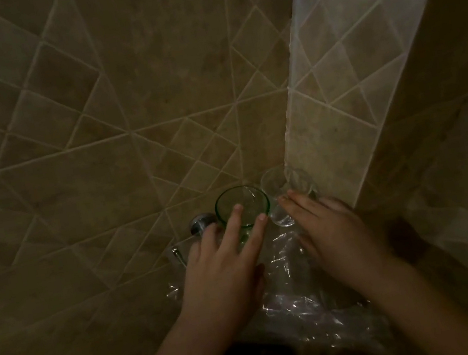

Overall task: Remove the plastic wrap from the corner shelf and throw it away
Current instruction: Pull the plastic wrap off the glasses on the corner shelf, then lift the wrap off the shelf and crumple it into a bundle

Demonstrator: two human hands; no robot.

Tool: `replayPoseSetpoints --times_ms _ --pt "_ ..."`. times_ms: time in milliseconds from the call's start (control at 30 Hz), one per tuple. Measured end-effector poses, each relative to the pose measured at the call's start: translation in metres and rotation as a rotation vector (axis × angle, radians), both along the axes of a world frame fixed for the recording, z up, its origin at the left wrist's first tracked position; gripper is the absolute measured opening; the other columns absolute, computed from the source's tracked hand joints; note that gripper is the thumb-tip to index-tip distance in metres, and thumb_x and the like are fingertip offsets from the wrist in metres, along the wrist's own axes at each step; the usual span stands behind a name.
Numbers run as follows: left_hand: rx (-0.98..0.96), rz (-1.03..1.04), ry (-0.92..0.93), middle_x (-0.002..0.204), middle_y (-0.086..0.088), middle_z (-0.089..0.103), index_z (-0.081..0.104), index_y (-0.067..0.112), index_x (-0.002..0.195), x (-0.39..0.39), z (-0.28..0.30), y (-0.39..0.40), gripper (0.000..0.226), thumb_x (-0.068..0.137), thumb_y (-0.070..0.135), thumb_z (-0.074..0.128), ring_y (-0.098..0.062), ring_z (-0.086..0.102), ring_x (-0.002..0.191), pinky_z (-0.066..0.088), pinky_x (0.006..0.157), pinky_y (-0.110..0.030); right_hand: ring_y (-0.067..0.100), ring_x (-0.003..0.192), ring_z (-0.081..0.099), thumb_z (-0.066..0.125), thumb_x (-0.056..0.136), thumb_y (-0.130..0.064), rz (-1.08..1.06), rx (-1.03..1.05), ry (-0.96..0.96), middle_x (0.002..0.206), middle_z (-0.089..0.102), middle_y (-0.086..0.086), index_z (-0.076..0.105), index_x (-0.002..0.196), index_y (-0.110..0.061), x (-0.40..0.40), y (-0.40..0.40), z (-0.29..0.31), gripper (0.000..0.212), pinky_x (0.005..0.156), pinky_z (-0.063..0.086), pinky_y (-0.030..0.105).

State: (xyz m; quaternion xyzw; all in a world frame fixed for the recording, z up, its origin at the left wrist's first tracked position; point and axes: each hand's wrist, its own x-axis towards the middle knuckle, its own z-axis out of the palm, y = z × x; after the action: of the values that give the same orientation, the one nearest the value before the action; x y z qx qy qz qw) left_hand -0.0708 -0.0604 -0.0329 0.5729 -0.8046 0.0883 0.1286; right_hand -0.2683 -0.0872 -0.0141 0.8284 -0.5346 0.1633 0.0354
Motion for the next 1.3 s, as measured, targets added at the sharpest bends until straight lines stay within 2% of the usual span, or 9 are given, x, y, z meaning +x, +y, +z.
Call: replayPoseSetpoints --times_ms 233,633,700,767,833,933,1033,1200,1300 --pt "0.021 0.022 -0.042 0.157 -0.012 0.025 0.019 0.03 0.15 0.001 0.001 -0.013 0.088 0.077 0.047 0.066 -0.04 0.04 0.127 0.046 0.09 -0.049 0.026 0.129 0.04 0.063 0.083 -0.015 0.024 -0.01 0.019 0.152 0.036 0.0 0.024 0.145 -0.024 0.001 -0.015 -0.004 0.074 0.107 0.036 0.038" --pt "0.02 0.001 0.064 0.161 -0.012 -0.011 0.0 0.035 0.151 0.005 -0.007 -0.022 0.097 0.079 0.047 0.065 -0.042 0.023 0.14 0.043 0.1 -0.054 0.03 0.142 0.019 0.055 0.089 -0.012 -0.016 0.091 0.035 0.161 0.002 -0.001 0.0 0.147 -0.03 0.01 -0.024 0.001 0.082 0.11 0.031 0.045" --pt "0.009 -0.028 0.136 0.16 -0.019 -0.011 0.003 0.038 0.15 0.008 -0.003 -0.018 0.095 0.079 0.044 0.066 -0.04 0.034 0.134 0.048 0.094 -0.052 0.03 0.142 0.02 0.062 0.085 -0.009 -0.061 0.083 -0.012 0.158 -0.016 0.0 -0.007 0.146 -0.033 0.01 -0.018 0.001 0.095 0.108 0.034 0.045" --pt "-0.05 -0.068 0.216 0.157 -0.024 0.008 0.015 0.034 0.15 0.015 0.001 -0.011 0.087 0.08 0.045 0.065 -0.035 0.048 0.121 0.053 0.085 -0.047 0.033 0.136 0.032 0.069 0.081 -0.013 -0.131 0.078 -0.072 0.156 -0.023 0.003 -0.008 0.146 -0.033 0.008 -0.007 0.001 0.103 0.102 0.041 0.045" --pt "-0.098 -0.092 0.251 0.149 -0.023 0.028 0.022 0.024 0.149 0.023 0.006 -0.002 0.082 0.082 0.051 0.06 -0.031 0.055 0.109 0.055 0.078 -0.043 0.033 0.123 0.049 0.071 0.08 -0.02 -0.125 0.005 -0.085 0.159 0.007 0.009 0.014 0.146 -0.027 0.005 0.005 0.004 0.088 0.09 0.049 0.043" --pt "-0.08 -0.15 0.148 0.137 -0.014 0.048 0.023 0.019 0.149 0.036 0.01 0.01 0.09 0.078 0.067 0.053 -0.027 0.054 0.103 0.051 0.074 -0.041 0.028 0.089 0.065 0.071 0.079 -0.017 0.056 -0.123 -0.025 0.123 0.06 0.003 0.051 0.123 -0.021 -0.004 0.022 0.022 0.049 0.068 0.056 0.04" --pt "-0.097 -0.237 0.092 0.121 -0.004 0.061 0.024 0.023 0.149 0.047 0.017 0.02 0.087 0.076 0.064 0.048 -0.021 0.054 0.096 0.048 0.071 -0.034 0.019 0.076 0.066 0.073 0.079 -0.02 0.258 -0.093 0.058 0.098 0.07 -0.001 0.061 0.111 -0.02 -0.016 0.032 0.052 0.034 0.065 0.054 0.03" --pt "0.142 -0.24 0.569 0.107 0.028 0.052 0.024 0.042 0.145 0.067 0.019 0.039 0.094 0.068 0.049 0.077 0.002 0.055 0.095 0.042 0.08 -0.015 0.022 0.069 0.066 0.074 0.076 -0.028 0.35 -0.18 0.222 0.087 0.071 0.007 0.063 0.107 -0.011 -0.008 0.026 0.108 0.037 0.059 0.05 0.029" --pt "0.371 -0.236 0.81 0.108 0.016 0.061 0.036 0.05 0.137 0.082 0.012 0.044 0.086 0.068 0.031 0.084 0.006 0.059 0.094 0.044 0.078 -0.007 0.026 0.07 0.064 0.073 0.078 -0.033 0.398 -0.247 0.355 0.088 0.068 0.01 0.062 0.109 -0.008 0.015 0.015 0.131 0.041 0.057 0.054 0.037"
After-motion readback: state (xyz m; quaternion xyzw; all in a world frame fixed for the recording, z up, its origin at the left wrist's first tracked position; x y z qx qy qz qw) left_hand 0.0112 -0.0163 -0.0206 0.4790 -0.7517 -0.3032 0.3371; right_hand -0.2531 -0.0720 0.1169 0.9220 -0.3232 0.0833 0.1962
